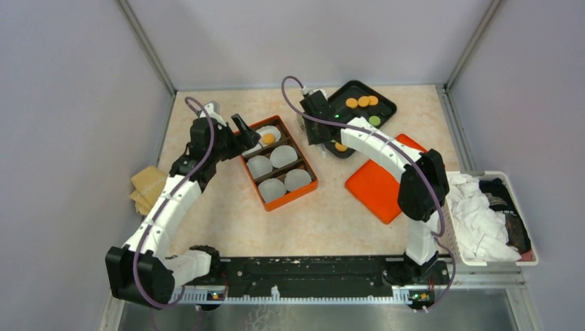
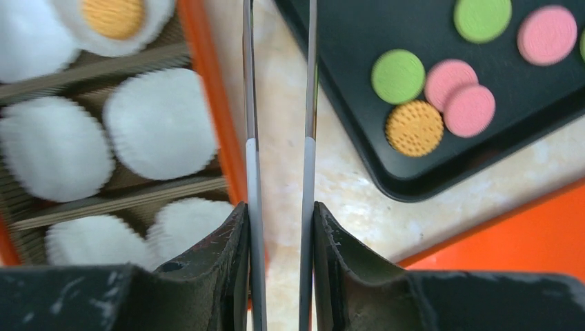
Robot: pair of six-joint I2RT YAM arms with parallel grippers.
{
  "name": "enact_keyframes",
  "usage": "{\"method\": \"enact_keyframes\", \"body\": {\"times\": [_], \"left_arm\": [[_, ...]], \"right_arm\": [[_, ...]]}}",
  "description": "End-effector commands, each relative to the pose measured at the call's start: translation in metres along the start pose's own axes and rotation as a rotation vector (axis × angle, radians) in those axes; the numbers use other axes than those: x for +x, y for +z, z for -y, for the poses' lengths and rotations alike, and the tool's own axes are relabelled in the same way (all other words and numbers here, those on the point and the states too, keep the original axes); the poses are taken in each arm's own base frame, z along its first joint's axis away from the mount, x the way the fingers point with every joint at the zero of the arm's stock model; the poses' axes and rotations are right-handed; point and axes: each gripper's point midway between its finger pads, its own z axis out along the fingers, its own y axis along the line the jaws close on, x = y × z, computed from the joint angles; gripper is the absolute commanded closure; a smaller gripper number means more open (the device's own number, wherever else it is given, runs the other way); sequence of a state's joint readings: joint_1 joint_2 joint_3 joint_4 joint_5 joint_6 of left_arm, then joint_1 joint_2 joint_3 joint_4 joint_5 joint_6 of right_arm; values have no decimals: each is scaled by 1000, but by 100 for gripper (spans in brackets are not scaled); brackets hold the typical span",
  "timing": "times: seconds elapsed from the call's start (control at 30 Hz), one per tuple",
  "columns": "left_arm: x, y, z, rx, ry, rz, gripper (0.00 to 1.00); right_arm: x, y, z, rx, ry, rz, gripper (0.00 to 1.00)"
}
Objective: Pack the cookies
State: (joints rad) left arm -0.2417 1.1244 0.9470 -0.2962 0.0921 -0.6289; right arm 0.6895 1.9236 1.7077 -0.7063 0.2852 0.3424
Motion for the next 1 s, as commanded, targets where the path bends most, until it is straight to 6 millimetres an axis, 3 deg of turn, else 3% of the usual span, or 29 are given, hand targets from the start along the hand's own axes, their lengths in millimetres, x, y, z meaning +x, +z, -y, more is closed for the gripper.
{"method": "enact_keyframes", "body": {"times": [0.0,0.23,0.47,0.73,0.93,0.97], "left_arm": [[-45,-5,-6,-48,-89,112,5],[-77,-11,-51,-98,-277,175,5],[-77,-15,-71,-109,-300,185,5],[-74,-17,-75,-103,-281,178,5],[-75,-18,-78,-104,-270,183,6],[-74,-18,-78,-103,-270,180,6]], "right_arm": [[-64,-72,-42,-132,-18,217,90],[-57,-95,-113,-279,-116,218,90],[-36,-79,-166,-367,-194,159,89],[-21,-49,-180,-369,-217,99,88],[-18,-40,-184,-371,-217,92,81],[-17,-39,-184,-371,-217,91,75]]}}
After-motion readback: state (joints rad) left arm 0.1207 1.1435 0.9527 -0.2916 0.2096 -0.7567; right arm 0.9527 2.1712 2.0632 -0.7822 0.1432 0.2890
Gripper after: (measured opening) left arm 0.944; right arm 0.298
